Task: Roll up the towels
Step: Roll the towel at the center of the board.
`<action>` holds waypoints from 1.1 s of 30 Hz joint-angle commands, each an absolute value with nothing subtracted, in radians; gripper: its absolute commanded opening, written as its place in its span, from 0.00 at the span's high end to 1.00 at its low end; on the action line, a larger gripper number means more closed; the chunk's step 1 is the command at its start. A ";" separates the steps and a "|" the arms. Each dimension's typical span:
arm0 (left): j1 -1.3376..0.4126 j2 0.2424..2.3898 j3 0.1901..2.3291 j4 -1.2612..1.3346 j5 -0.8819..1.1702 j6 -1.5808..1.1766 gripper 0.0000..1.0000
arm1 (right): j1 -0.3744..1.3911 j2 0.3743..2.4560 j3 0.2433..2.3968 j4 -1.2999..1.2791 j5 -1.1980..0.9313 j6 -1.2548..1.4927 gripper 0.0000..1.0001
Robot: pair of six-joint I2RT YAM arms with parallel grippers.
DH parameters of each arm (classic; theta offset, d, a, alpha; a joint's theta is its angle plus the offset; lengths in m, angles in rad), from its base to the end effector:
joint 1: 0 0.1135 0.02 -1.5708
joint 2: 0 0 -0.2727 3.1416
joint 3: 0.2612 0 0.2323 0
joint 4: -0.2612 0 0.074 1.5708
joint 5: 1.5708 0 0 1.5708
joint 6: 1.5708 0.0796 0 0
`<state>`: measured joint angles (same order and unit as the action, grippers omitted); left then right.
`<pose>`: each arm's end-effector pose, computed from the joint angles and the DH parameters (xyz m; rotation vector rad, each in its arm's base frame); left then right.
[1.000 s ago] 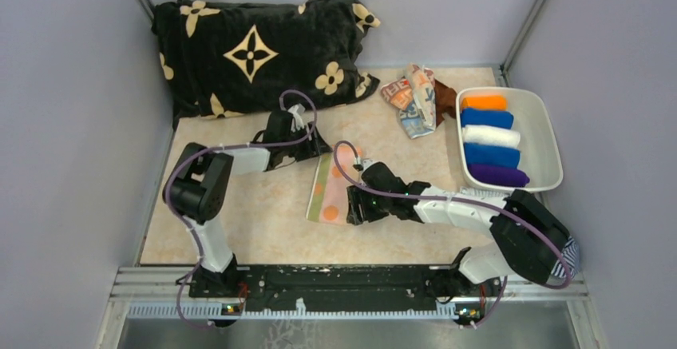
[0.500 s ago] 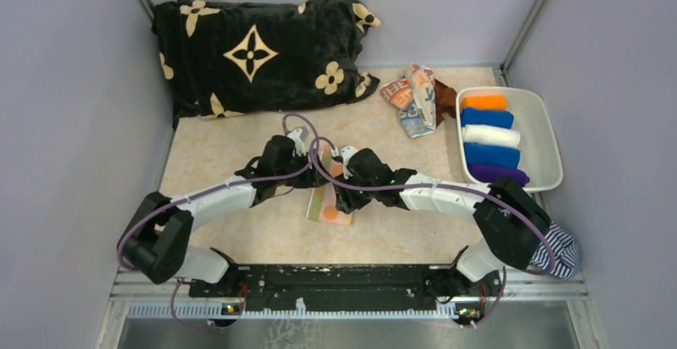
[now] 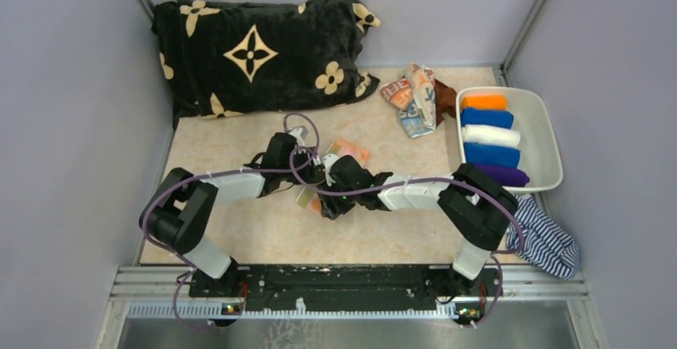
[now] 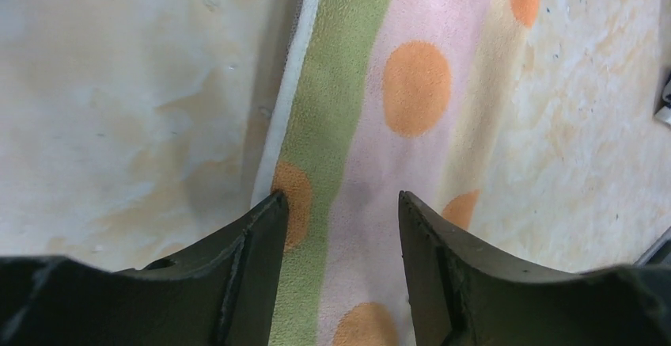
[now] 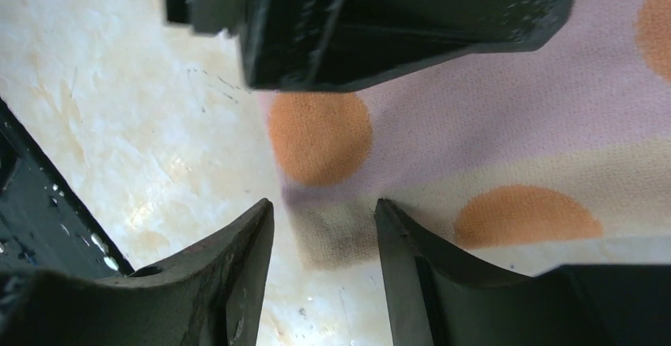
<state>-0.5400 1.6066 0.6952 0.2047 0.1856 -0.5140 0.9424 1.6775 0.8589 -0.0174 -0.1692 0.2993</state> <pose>0.2759 -0.1825 0.1466 0.1330 2.3773 -0.7430 0.1940 0.2897 0.1486 -0.8807 2.3819 0.7433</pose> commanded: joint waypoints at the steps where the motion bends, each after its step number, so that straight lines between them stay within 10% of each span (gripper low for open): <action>1: -0.504 1.562 0.697 0.150 0.166 -0.496 0.37 | 0.995 1.681 0.924 -0.020 -0.124 0.265 0.48; 16: -0.403 1.104 0.575 -0.219 -0.056 -0.733 0.13 | 1.116 1.644 1.026 -0.196 0.096 0.026 0.44; 33: -0.275 0.953 0.435 -0.335 0.058 -0.851 0.13 | 1.180 1.850 1.072 -0.281 0.213 -0.027 0.59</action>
